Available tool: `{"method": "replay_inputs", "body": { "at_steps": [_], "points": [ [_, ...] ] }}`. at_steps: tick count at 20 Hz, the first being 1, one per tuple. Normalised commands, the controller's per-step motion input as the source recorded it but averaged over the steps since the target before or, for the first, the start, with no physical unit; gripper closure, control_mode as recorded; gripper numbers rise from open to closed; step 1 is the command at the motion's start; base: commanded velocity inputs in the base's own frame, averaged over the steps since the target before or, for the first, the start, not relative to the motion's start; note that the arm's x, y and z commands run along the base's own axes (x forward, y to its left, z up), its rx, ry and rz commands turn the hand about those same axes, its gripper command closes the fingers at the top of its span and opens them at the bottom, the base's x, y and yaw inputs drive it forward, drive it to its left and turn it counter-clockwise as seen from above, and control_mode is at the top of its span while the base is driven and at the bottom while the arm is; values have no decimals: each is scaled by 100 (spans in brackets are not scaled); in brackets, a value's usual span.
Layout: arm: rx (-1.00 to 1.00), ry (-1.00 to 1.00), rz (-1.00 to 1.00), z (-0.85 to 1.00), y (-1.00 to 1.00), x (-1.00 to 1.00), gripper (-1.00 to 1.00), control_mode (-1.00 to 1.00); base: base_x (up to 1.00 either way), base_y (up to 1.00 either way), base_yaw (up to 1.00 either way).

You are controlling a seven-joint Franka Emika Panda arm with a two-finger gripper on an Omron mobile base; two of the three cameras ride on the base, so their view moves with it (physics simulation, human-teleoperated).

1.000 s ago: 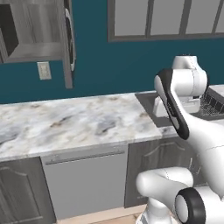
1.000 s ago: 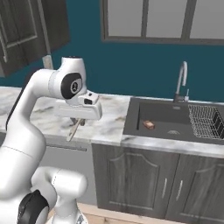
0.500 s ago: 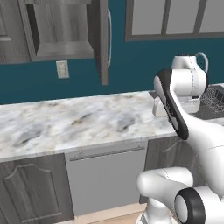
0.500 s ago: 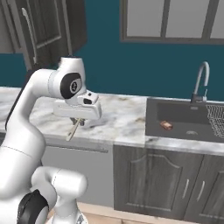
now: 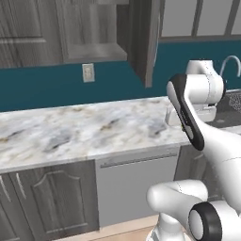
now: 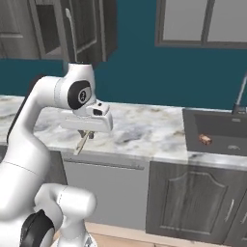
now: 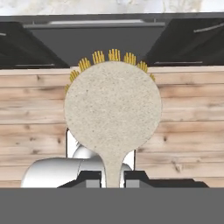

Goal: Pick up the bar soap and dish brush from the sink, and place them back in the cabinet, and close the cabinet door.

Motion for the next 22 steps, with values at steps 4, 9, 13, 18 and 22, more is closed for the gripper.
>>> {"method": "replay_inputs", "body": {
  "at_steps": [4,9,13,18,22],
  "points": [
    [0,0,0,0,0,0,100,100,-16,68,0],
    [0,0,0,0,0,0,100,100,-12,62,0],
    [0,0,0,0,0,0,100,100,0,55,0],
    [0,0,0,0,0,0,100,100,22,19,0],
    [0,0,0,0,0,0,100,100,42,12,0]
  ]
}}
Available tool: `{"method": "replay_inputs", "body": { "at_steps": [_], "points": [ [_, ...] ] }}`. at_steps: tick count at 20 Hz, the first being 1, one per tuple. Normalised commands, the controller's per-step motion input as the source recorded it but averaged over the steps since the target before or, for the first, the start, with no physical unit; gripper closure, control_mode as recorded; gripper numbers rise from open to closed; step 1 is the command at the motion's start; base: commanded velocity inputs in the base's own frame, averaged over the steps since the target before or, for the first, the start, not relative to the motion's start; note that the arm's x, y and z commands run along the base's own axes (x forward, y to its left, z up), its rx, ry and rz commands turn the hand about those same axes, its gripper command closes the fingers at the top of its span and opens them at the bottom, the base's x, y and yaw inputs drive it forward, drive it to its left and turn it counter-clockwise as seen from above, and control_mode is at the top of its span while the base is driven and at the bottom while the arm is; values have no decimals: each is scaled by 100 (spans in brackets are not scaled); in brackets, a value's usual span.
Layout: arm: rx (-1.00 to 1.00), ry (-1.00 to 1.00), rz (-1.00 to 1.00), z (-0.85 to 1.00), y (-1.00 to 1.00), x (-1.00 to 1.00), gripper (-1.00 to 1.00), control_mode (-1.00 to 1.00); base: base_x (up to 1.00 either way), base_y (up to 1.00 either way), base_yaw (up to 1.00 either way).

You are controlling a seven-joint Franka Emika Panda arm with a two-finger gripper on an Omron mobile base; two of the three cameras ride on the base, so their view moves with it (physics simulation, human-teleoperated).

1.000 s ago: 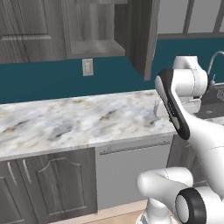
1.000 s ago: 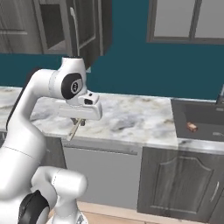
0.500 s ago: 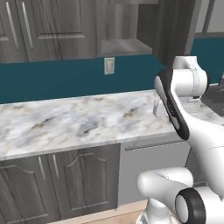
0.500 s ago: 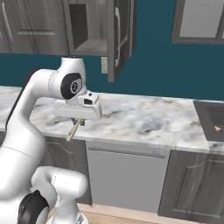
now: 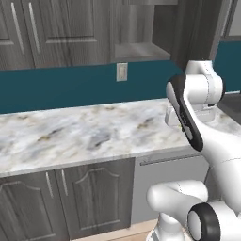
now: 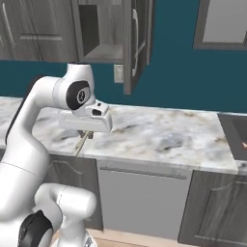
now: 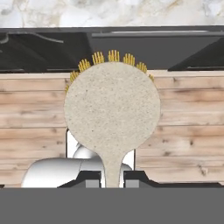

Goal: Pick up the bar soap and dish brush from the sink, and place them back in the cabinet, and close the cabinet door.

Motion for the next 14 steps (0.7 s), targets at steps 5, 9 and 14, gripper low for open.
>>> {"method": "replay_inputs", "body": {
  "at_steps": [5,9,14],
  "points": [
    [0,0,0,0,0,0,100,100,39,24,0],
    [0,0,0,0,0,0,100,100,41,28,0],
    [0,0,0,0,0,0,100,100,39,25,0]
  ]
}}
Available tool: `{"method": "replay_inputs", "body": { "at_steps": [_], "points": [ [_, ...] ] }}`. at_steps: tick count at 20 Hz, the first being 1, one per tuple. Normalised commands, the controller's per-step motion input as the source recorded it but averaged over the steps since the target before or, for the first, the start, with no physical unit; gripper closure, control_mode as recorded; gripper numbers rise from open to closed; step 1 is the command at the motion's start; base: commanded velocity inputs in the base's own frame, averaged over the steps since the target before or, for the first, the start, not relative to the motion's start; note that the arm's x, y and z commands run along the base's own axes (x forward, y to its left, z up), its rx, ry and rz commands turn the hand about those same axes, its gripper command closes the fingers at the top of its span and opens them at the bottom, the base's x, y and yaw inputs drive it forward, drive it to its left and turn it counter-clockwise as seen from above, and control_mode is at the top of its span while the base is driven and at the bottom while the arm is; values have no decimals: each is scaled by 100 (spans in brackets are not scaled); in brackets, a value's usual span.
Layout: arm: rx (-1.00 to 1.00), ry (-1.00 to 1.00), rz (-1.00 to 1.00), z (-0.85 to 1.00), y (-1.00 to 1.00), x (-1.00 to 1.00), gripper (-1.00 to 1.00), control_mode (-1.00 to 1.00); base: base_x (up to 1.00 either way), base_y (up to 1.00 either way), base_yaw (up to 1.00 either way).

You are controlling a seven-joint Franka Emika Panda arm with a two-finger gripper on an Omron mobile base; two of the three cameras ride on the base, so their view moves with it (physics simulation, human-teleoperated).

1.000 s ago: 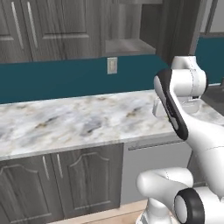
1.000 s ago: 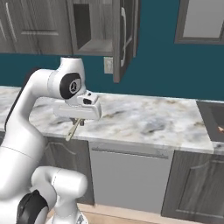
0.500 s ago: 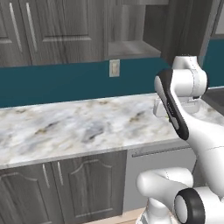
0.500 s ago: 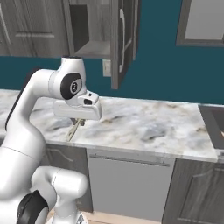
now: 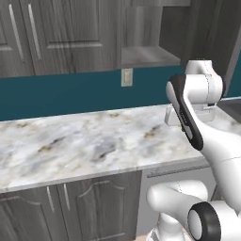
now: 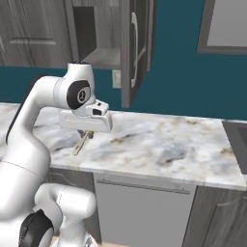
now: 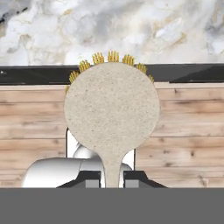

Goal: Pick up the bar soap and dish brush from the sink, and place them back in the cabinet, and close the cabinet door.

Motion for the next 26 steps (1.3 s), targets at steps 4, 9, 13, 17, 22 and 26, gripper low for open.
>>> {"method": "replay_inputs", "body": {
  "at_steps": [4,9,13,17,22,26],
  "points": [
    [0,0,0,0,0,0,100,100,42,17,0],
    [0,0,0,0,0,0,100,100,47,3,0],
    [0,0,0,0,0,0,100,100,48,0,0],
    [0,0,0,0,0,0,100,100,37,0,1],
    [0,0,0,0,0,0,100,100,1,0,0],
    [0,0,0,0,0,0,100,100,0,0,0]
  ]
}}
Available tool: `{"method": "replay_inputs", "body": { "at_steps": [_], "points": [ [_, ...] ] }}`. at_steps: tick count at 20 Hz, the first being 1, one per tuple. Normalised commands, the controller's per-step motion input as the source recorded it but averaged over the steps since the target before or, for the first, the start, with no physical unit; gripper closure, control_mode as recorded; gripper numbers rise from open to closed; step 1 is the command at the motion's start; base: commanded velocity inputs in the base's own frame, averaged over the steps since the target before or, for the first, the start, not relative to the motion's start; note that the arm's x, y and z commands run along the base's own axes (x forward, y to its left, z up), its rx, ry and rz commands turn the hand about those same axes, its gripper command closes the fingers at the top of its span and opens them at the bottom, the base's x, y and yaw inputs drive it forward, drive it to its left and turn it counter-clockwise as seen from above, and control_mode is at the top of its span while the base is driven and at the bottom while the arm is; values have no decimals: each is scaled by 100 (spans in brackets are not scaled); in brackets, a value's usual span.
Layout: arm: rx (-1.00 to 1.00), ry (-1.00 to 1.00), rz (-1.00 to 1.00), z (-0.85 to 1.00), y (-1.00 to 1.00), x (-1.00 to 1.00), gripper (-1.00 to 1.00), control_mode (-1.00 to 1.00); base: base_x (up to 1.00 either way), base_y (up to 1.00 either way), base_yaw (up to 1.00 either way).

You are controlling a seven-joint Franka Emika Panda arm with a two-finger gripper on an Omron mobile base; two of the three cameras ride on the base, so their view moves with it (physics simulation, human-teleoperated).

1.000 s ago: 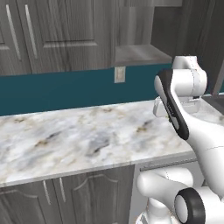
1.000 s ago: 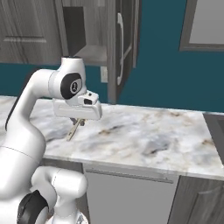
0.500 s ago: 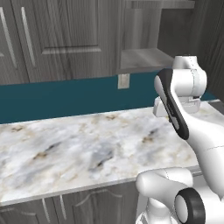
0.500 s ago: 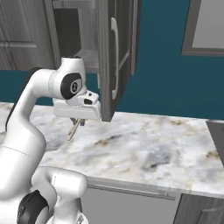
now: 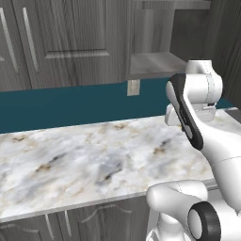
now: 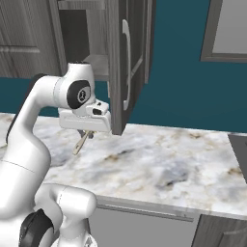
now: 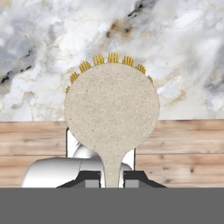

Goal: Pick up the bar soap and dish brush from the sink, and place them back in the cabinet, and close the cabinet door.

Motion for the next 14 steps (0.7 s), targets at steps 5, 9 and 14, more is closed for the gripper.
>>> {"method": "replay_inputs", "body": {
  "at_steps": [5,9,14],
  "points": [
    [0,0,0,0,0,0,100,-100,0,0,0],
    [0,0,0,0,0,0,100,-100,0,0,0],
    [0,-8,0,13,0,0,100,-100,0,0,0]
  ]
}}
